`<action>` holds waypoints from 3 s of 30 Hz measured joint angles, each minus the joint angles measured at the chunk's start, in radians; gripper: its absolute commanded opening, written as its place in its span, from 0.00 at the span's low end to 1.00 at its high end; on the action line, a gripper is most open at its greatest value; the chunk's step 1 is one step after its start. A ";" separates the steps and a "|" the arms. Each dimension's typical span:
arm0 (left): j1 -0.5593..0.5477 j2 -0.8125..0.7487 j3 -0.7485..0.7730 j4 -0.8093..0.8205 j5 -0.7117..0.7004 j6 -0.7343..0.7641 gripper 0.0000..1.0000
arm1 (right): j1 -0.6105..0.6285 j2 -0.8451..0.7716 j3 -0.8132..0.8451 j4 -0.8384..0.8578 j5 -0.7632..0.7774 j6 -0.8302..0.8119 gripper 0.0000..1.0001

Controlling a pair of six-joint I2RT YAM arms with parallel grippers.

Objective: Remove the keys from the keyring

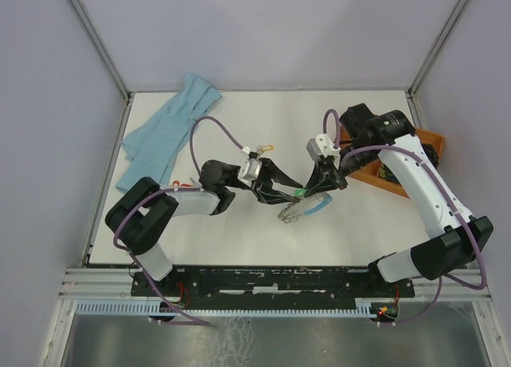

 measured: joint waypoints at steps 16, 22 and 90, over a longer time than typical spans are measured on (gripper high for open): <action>-0.012 0.071 0.036 0.013 0.033 -0.126 0.40 | 0.011 0.005 -0.005 -0.031 0.007 -0.028 0.01; -0.029 0.071 0.038 0.013 0.034 -0.141 0.38 | 0.018 0.014 -0.010 -0.024 0.009 -0.027 0.01; -0.113 -0.036 -0.158 0.017 -0.808 -0.333 0.03 | -0.130 -0.132 -0.321 0.773 -0.041 0.734 0.01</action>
